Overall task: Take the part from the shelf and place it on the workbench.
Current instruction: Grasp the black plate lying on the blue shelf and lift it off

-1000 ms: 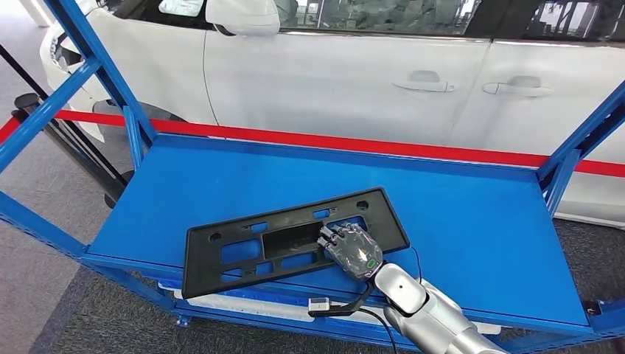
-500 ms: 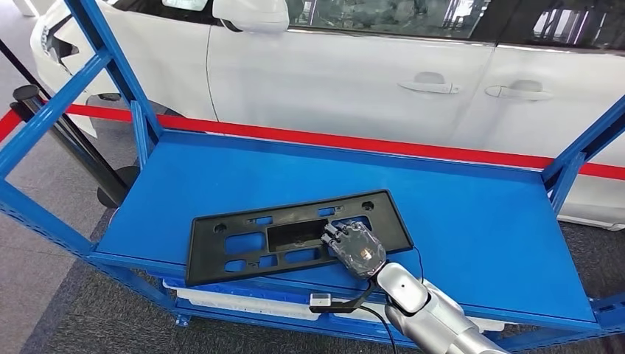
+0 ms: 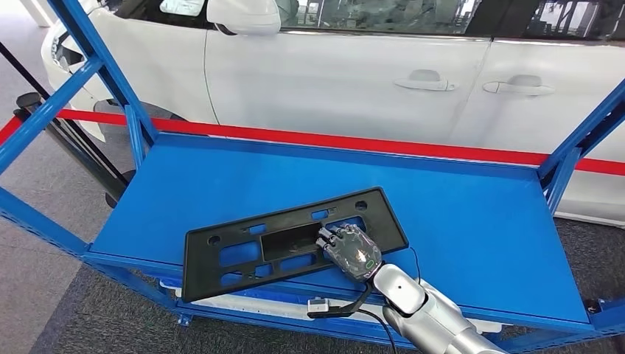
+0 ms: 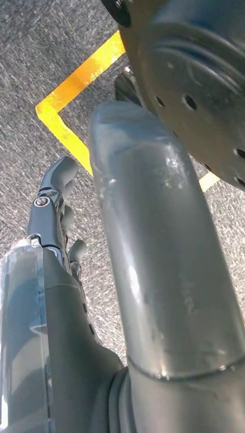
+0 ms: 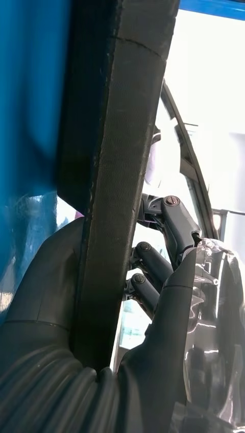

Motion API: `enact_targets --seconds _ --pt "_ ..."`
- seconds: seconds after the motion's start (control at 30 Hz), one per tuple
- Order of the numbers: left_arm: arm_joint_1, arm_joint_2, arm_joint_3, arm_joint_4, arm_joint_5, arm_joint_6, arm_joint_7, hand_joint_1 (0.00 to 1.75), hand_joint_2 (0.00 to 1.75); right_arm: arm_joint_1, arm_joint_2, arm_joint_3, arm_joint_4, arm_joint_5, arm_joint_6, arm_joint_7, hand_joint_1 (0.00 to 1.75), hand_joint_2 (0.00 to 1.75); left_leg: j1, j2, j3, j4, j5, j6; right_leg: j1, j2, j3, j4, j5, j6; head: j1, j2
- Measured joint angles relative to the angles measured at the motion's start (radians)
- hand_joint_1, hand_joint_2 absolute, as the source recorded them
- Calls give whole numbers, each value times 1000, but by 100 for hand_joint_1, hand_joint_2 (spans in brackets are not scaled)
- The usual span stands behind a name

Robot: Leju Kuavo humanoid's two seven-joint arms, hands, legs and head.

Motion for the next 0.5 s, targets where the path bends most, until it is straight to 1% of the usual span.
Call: enact_targets --seconds 0.03,0.07,0.1,0.13,0.17,0.23,0.27,0.3,0.33,0.37,0.43,0.47,0.5 --pt "1 0 0 0 0 0 0 0 0 0 0 0 0 0 0 0 171 175 1 0 17 -34 27 -1 -1 1 1 1 0 1 0 0" --pt "0 0 0 0 0 0 0 0 0 0 0 0 0 0 0 0 171 175 2 0 49 -101 65 -1 -1 2 2 2 -1 2 0 0" --pt "0 0 0 0 0 0 0 0 0 -1 0 0 0 0 0 0 171 175 3 -4 84 -173 95 0 -1 2 3 5 -3 5 0 0" --pt "0 1 0 0 0 0 0 0 0 -1 0 0 0 -1 0 0 171 175 2 -7 112 -233 118 5 0 6 3 8 -5 10 0 0" --pt "0 1 0 0 0 0 0 0 0 -2 0 0 0 -1 0 0 171 175 0 -9 127 -269 128 13 1 9 3 10 -6 16 0 0" --pt "1 1 0 0 0 0 0 0 0 -3 0 0 0 -2 0 1 171 175 -4 -9 129 -282 130 32 5 14 3 10 -5 28 0 0" --pt "1 1 0 0 0 0 0 0 0 -2 0 -1 0 -2 0 1 171 175 -3 -7 131 -284 133 41 4 15 2 9 -5 33 0 0" --pt "0 0 0 0 0 0 0 0 0 -2 0 -1 0 -2 0 1 171 175 -1 -5 132 -286 137 49 3 16 -1 17 -12 37 0 0" --pt "-2 0 0 0 0 0 0 0 0 -2 0 -1 0 -2 0 1 171 175 0 -4 132 -289 141 57 2 18 -12 42 -30 40 0 0" --pt "-3 0 0 0 0 0 0 0 0 -1 0 -2 0 -2 0 1 171 175 2 -3 132 -291 145 64 0 20 -33 88 -60 42 0 0" --pt "-4 0 0 0 0 0 0 0 0 2 0 -2 0 -2 0 2 171 175 0 -1 127 -291 147 68 -2 23 -97 227 -126 44 0 0" --pt "-3 0 0 0 0 0 0 0 0 4 1 -2 0 -2 0 2 171 175 -1 -1 126 -291 147 69 -3 24 -124 284 -143 45 0 0" --pt "-3 0 0 0 0 0 0 0 0 5 1 -2 0 -2 0 2 171 175 -1 -1 127 -290 147 69 -4 24 -135 306 -139 45 0 0"
